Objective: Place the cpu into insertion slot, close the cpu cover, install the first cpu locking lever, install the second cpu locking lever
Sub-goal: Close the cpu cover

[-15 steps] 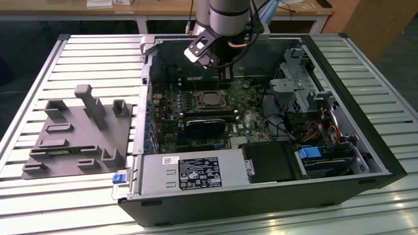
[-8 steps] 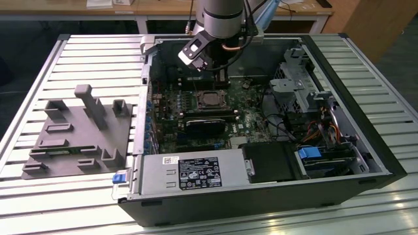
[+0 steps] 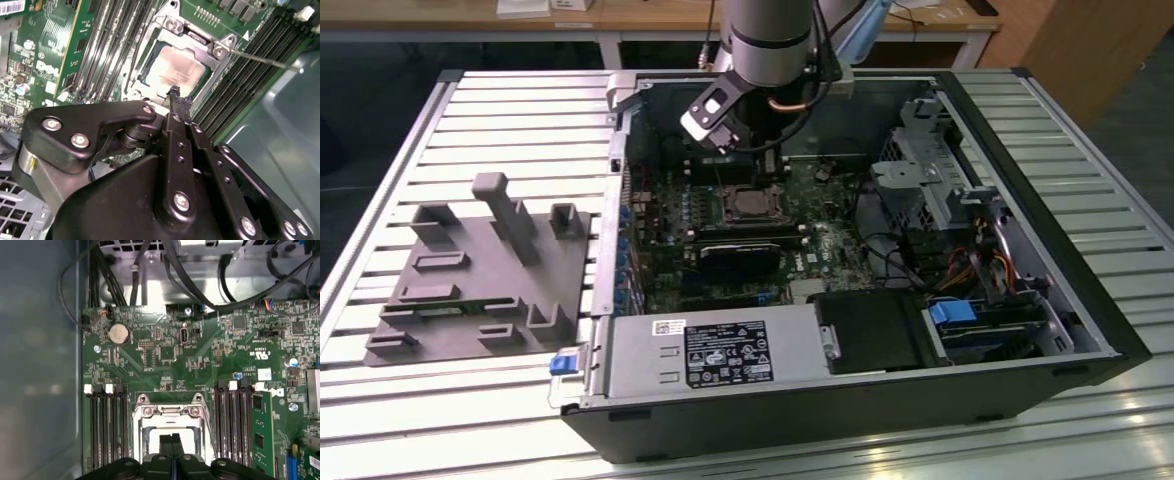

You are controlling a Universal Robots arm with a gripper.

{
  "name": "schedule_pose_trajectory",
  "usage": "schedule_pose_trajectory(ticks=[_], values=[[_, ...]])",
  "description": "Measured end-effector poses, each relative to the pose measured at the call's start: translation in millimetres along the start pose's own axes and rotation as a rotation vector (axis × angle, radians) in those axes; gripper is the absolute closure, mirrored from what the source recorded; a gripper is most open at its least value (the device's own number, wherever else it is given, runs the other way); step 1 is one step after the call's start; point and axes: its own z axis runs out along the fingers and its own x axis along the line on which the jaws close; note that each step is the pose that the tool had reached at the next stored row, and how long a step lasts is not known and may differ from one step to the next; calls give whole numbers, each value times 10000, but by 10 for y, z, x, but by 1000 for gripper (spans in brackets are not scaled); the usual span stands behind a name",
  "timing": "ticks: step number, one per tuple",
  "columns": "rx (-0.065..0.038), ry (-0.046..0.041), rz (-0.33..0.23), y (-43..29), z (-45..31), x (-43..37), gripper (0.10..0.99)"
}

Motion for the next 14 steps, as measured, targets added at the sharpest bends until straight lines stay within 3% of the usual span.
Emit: schedule_pose_trajectory(ticks=[8,14], values=[[0,-2,0,-113,72,-12,980],[1,-4,-2,-139,99,-17,980]])
